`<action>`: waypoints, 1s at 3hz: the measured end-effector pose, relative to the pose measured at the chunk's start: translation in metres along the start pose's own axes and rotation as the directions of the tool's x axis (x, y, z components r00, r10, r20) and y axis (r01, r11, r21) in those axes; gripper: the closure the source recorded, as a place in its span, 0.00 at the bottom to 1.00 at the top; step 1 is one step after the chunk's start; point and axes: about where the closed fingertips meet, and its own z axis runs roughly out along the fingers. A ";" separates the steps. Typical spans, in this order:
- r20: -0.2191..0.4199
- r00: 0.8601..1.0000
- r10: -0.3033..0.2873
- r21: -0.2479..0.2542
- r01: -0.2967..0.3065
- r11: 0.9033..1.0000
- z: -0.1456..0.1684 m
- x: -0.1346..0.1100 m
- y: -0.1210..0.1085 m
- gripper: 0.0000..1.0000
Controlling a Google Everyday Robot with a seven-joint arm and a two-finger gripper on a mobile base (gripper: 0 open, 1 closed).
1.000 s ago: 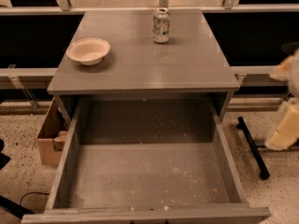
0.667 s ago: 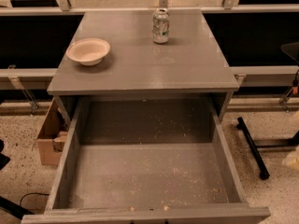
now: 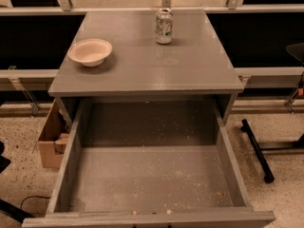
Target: Close top drawer
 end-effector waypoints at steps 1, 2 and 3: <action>-0.001 1.000 -0.013 -0.029 0.013 1.000 0.010 0.006 0.011 1.00; -0.001 1.000 -0.012 -0.029 0.012 1.000 0.010 0.006 0.011 1.00; -0.008 0.999 -0.035 -0.046 0.035 0.998 0.022 0.003 0.021 1.00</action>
Offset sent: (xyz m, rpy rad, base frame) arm -0.0105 0.0007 -0.0143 0.0066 0.0277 0.0192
